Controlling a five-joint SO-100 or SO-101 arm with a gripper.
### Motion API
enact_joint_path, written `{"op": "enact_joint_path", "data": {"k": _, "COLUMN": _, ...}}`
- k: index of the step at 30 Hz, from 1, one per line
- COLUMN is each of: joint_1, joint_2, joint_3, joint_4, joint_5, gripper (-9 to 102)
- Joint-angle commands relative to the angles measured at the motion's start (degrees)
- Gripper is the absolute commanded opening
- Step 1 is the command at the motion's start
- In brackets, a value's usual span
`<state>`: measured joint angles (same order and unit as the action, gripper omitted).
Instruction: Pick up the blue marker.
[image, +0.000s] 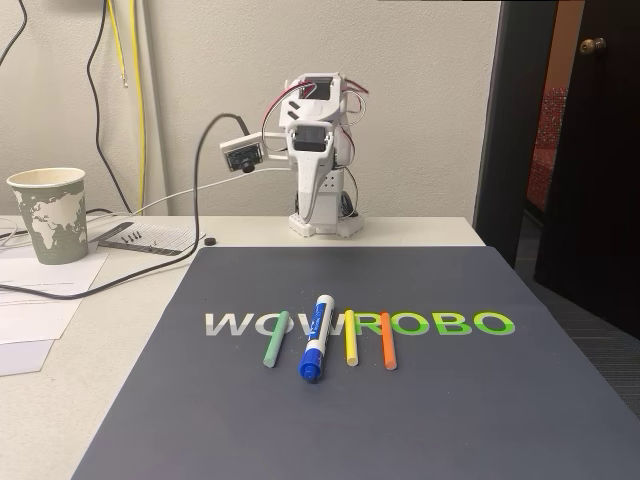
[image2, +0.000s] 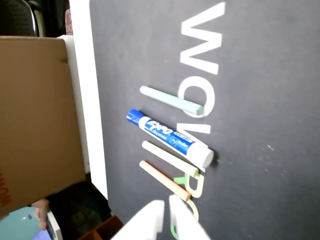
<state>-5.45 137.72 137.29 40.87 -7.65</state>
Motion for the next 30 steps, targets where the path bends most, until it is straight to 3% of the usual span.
{"op": "enact_joint_path", "data": {"k": 1, "joint_1": -0.53, "joint_2": -2.90, "joint_3": -3.78, "joint_4": -3.25, "joint_5": -5.01, "gripper": 0}}
{"op": "enact_joint_path", "data": {"k": 10, "joint_1": 0.79, "joint_2": -7.73, "joint_3": -2.99, "joint_4": -8.96, "joint_5": -30.50, "gripper": 0}}
{"op": "enact_joint_path", "data": {"k": 26, "joint_1": 3.69, "joint_2": -6.68, "joint_3": -0.44, "joint_4": -13.54, "joint_5": -61.61, "gripper": 0}}
{"op": "enact_joint_path", "data": {"k": 30, "joint_1": 4.75, "joint_2": -6.24, "joint_3": 1.85, "joint_4": -19.07, "joint_5": -66.80, "gripper": 0}}
